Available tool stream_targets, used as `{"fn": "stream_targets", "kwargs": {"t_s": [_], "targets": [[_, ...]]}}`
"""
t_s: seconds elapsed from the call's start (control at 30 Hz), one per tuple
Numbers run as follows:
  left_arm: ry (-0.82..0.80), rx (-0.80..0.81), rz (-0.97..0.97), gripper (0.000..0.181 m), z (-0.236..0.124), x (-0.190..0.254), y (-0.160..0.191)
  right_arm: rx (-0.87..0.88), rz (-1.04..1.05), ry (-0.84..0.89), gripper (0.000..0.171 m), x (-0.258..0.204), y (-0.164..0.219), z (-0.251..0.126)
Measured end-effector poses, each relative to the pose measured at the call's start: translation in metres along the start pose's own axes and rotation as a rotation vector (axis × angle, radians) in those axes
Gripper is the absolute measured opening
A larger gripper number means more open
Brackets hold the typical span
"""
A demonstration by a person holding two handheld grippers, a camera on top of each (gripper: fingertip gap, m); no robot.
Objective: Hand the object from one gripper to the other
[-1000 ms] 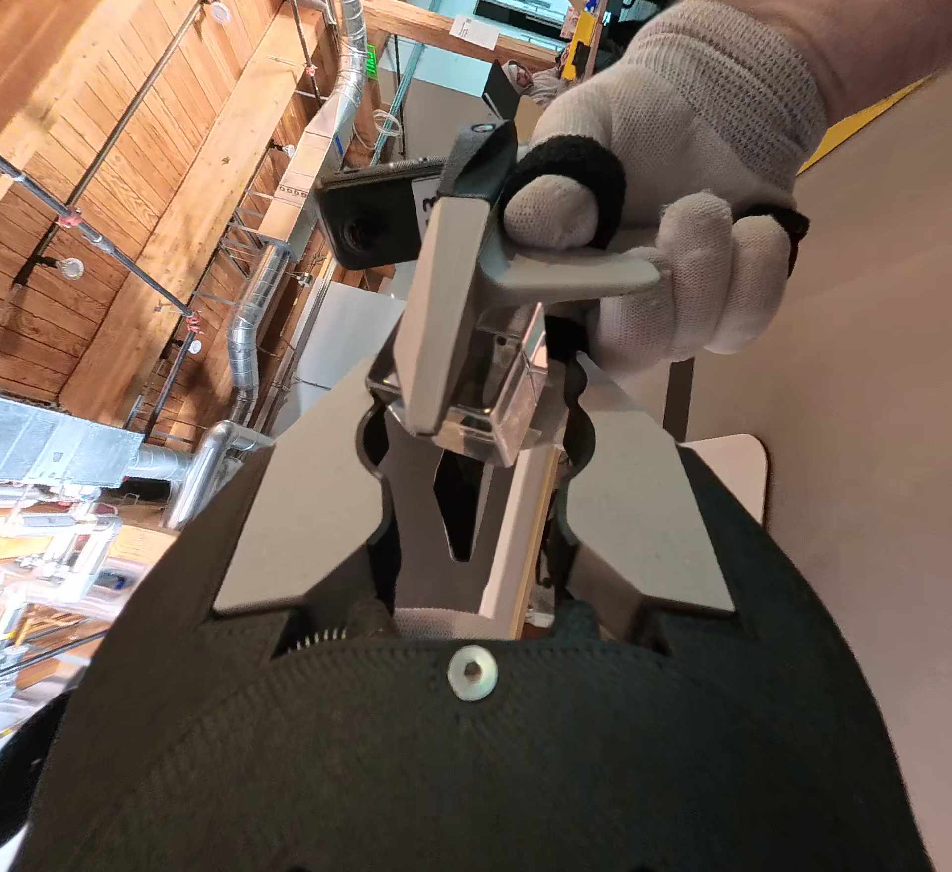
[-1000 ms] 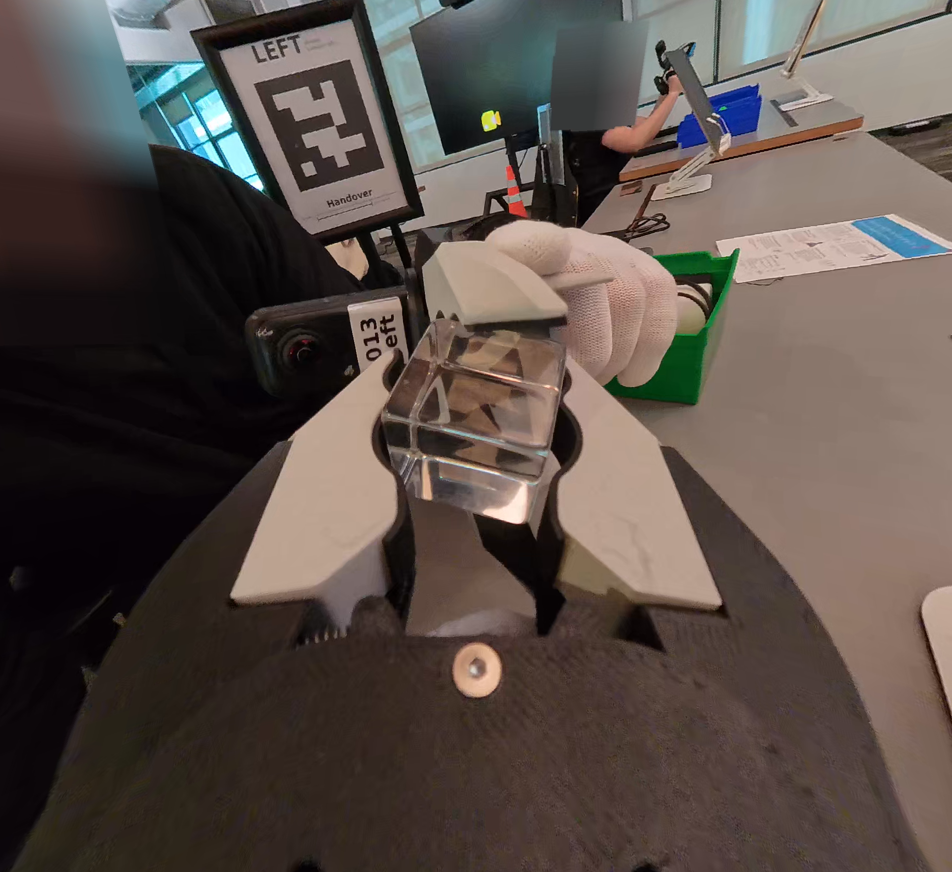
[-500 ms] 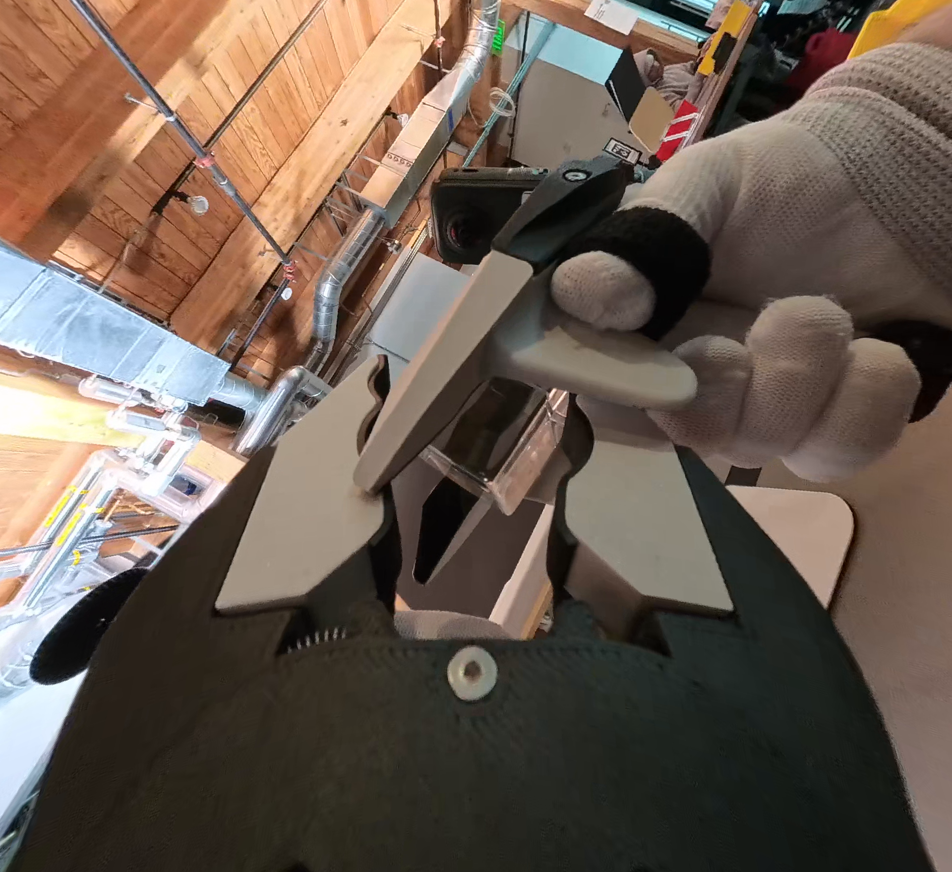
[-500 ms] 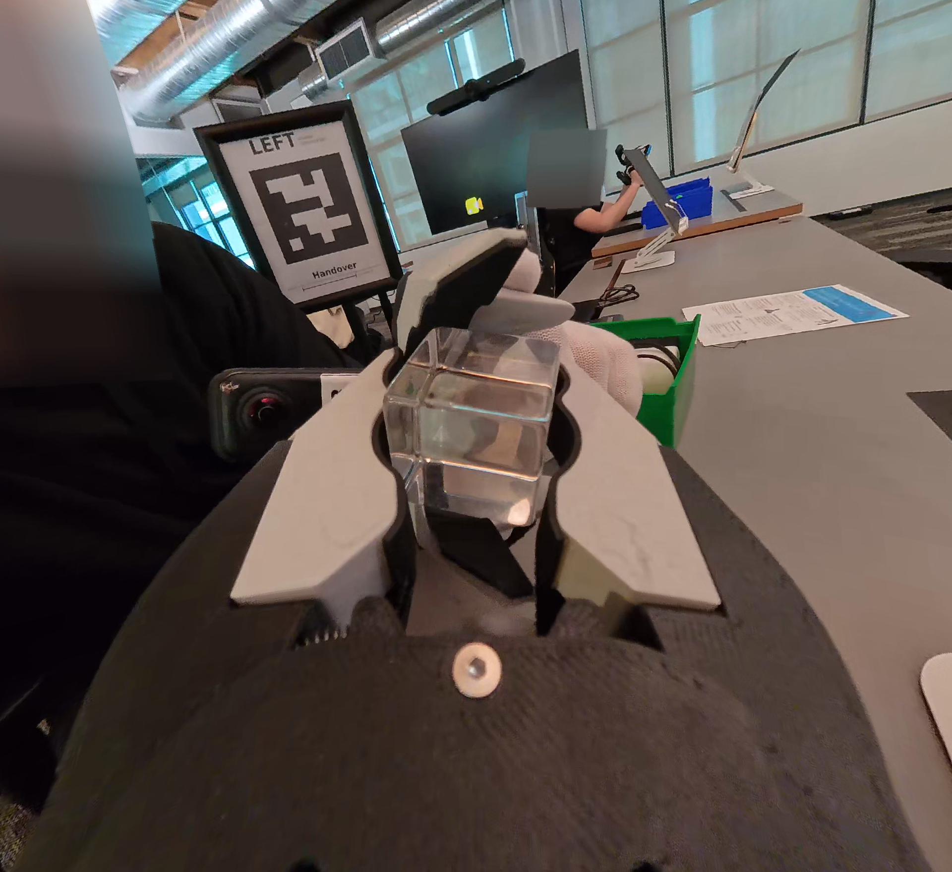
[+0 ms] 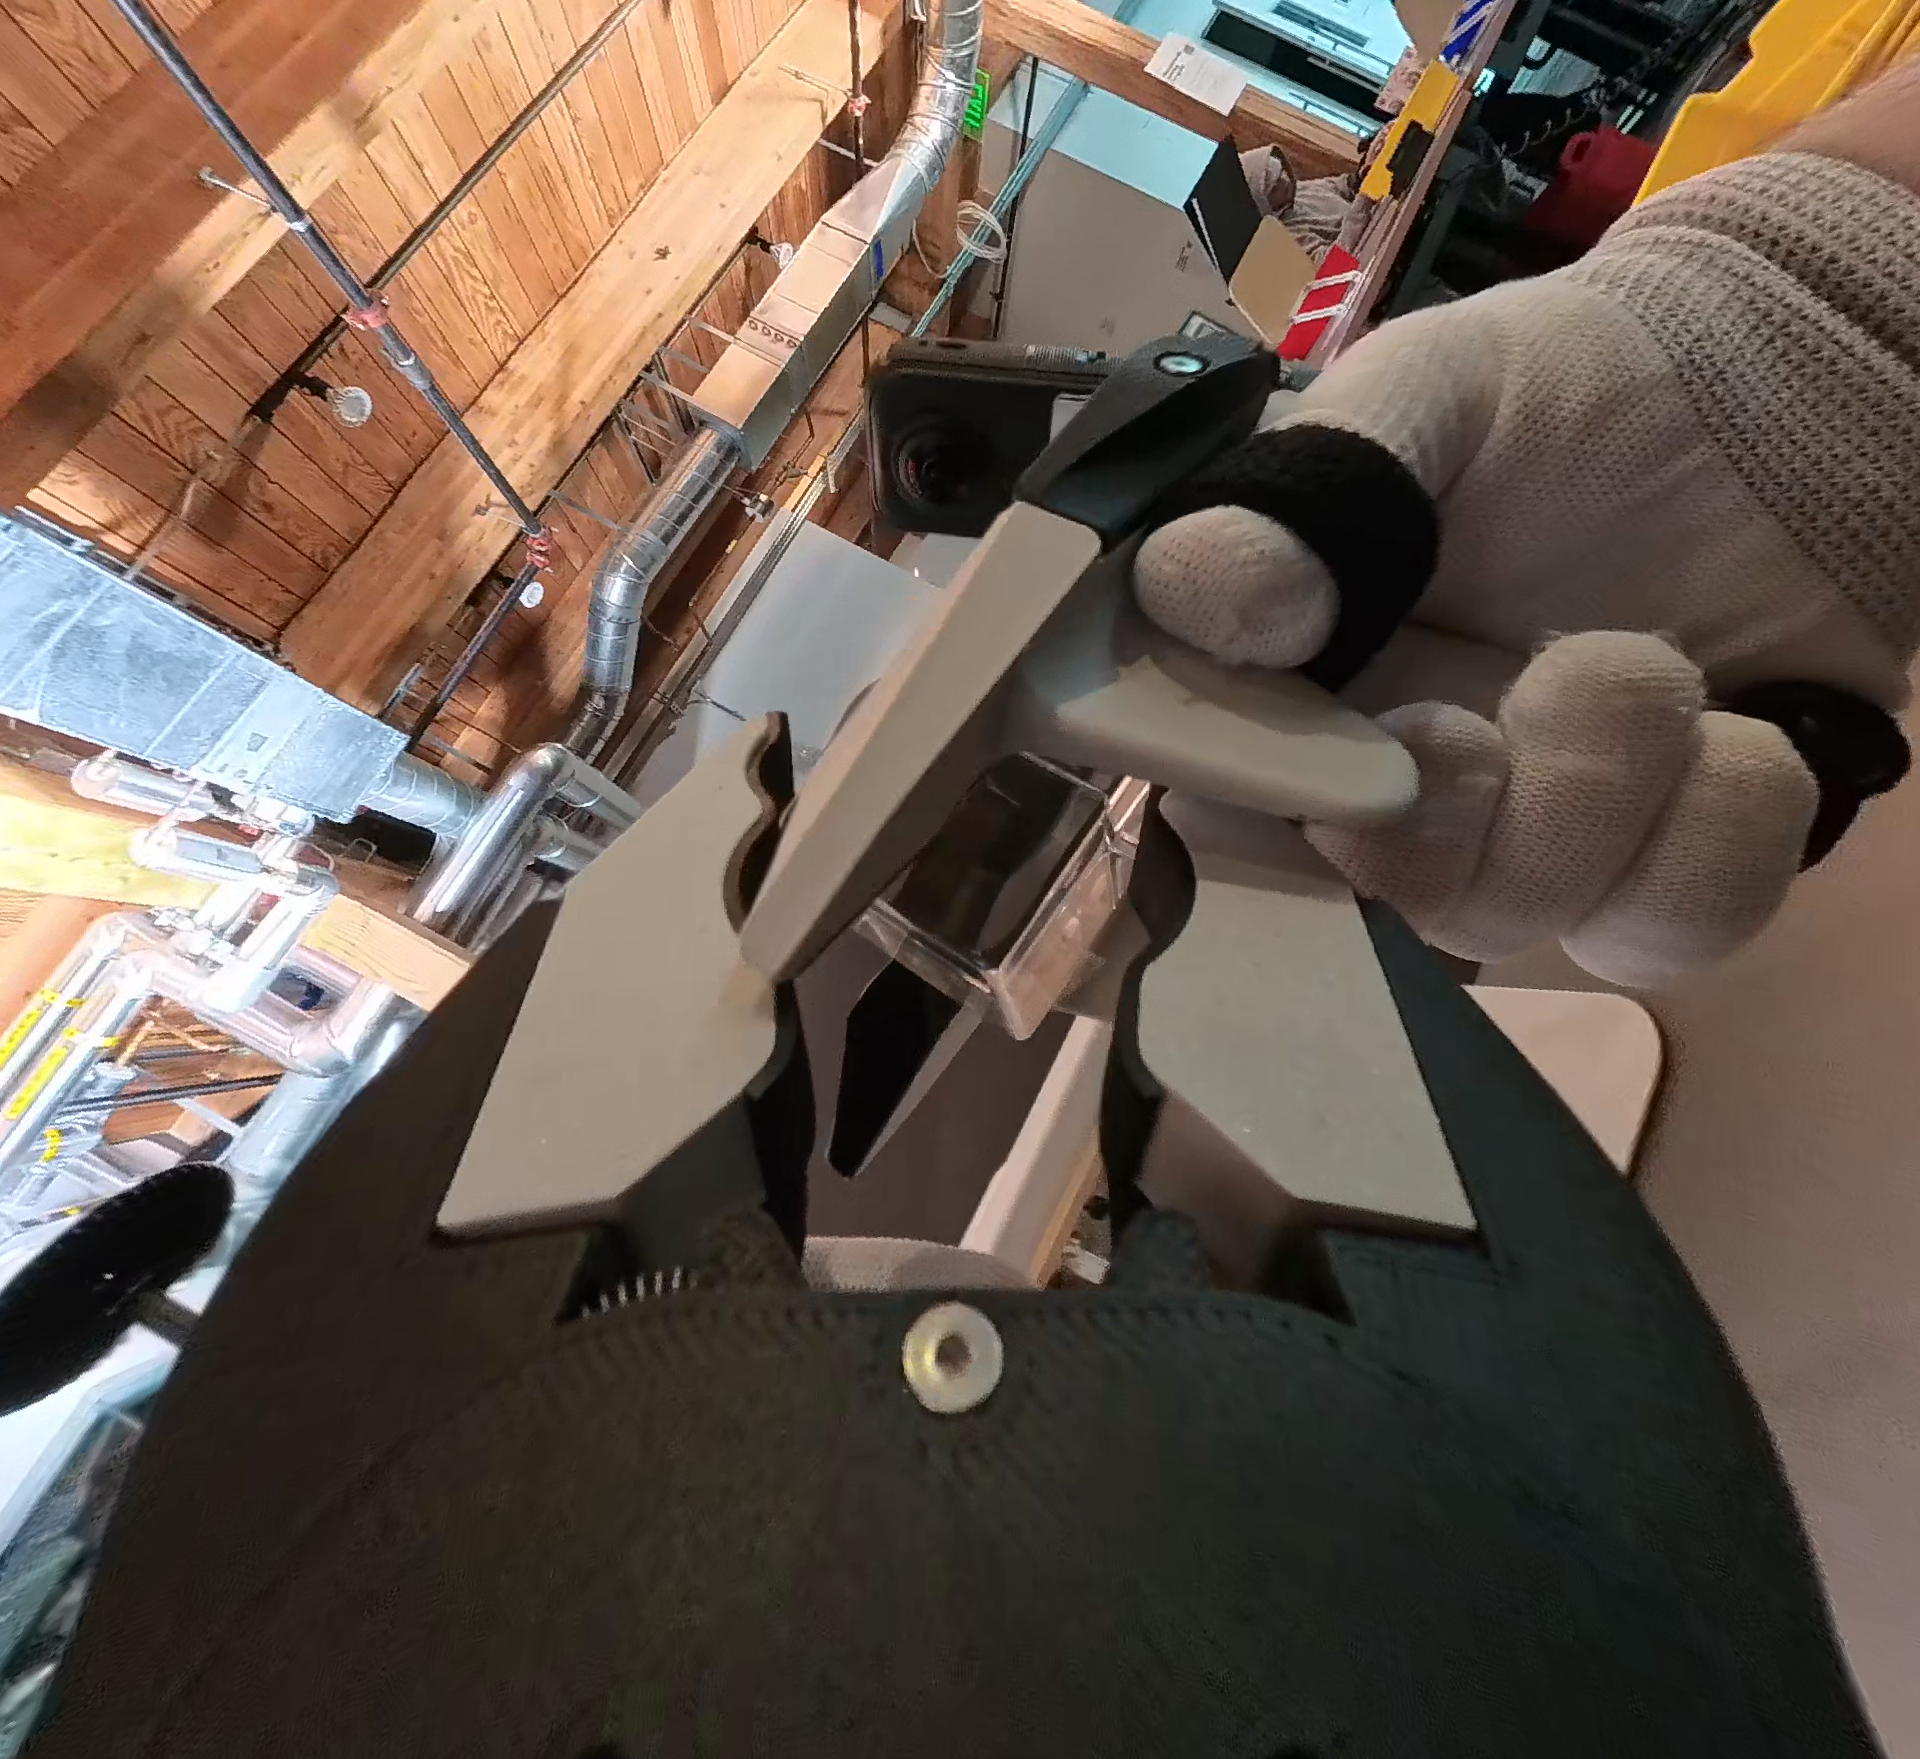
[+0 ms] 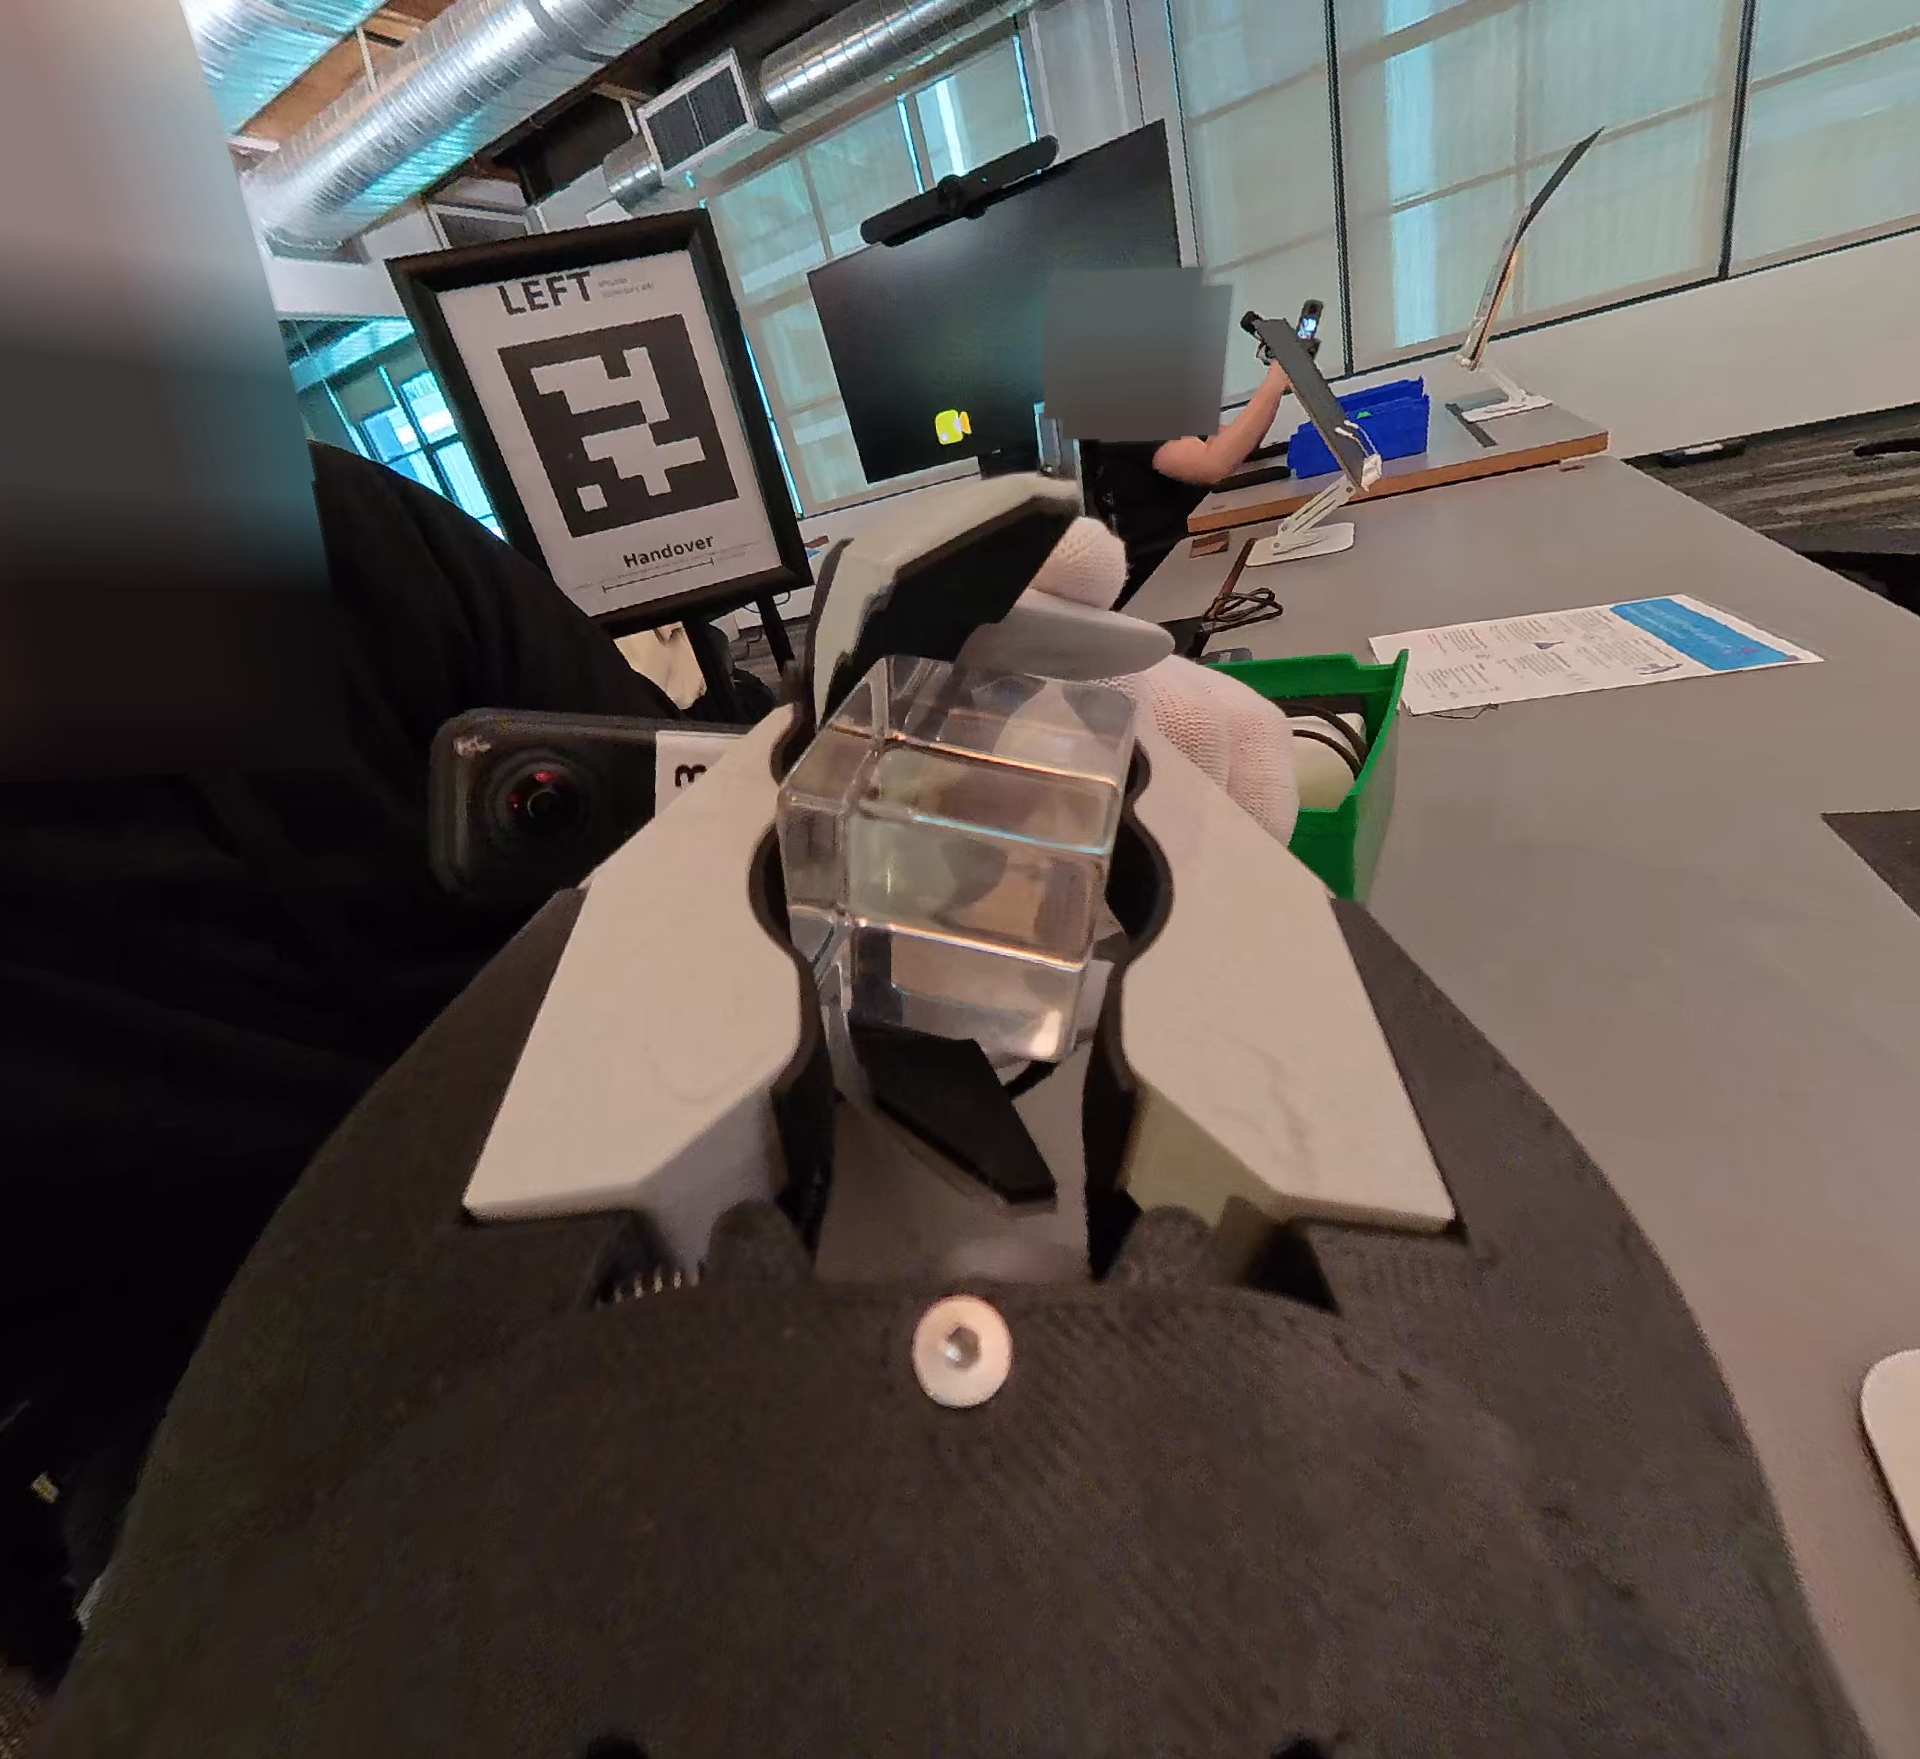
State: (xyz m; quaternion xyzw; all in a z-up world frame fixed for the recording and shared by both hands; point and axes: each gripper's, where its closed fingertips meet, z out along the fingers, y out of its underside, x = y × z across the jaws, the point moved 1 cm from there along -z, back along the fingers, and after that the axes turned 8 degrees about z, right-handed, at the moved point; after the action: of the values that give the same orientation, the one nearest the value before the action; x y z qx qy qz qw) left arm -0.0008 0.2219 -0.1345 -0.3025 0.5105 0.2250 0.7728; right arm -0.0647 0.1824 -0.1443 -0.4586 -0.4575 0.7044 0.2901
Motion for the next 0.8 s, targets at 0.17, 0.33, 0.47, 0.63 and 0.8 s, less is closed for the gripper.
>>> {"fn": "stream_targets", "kwargs": {"t_s": [0.17,0.33,0.47,0.63,0.8], "targets": [[0.017,0.006,-0.037,0.064,-0.003,-0.006,0.002,0.0,-0.015,0.027,0.059,0.001,-0.002,-0.001],[0.037,-0.002,-0.137,0.064,-0.005,-0.014,0.014,0.014,-0.056,0.166,0.07,0.014,-0.012,-0.014],[0.115,0.056,-0.359,0.064,-0.009,-0.021,0.017,0.045,-0.099,0.215,0.075,0.009,-0.026,-0.029],[0.204,0.112,-0.735,0.064,-0.012,-0.036,0.022,0.043,-0.214,0.273,0.081,0.006,-0.031,-0.04],[0.422,0.12,-1.133,0.063,-0.014,-0.033,0.031,-0.112,-0.66,0.544,0.085,0.001,-0.037,-0.038]]}}
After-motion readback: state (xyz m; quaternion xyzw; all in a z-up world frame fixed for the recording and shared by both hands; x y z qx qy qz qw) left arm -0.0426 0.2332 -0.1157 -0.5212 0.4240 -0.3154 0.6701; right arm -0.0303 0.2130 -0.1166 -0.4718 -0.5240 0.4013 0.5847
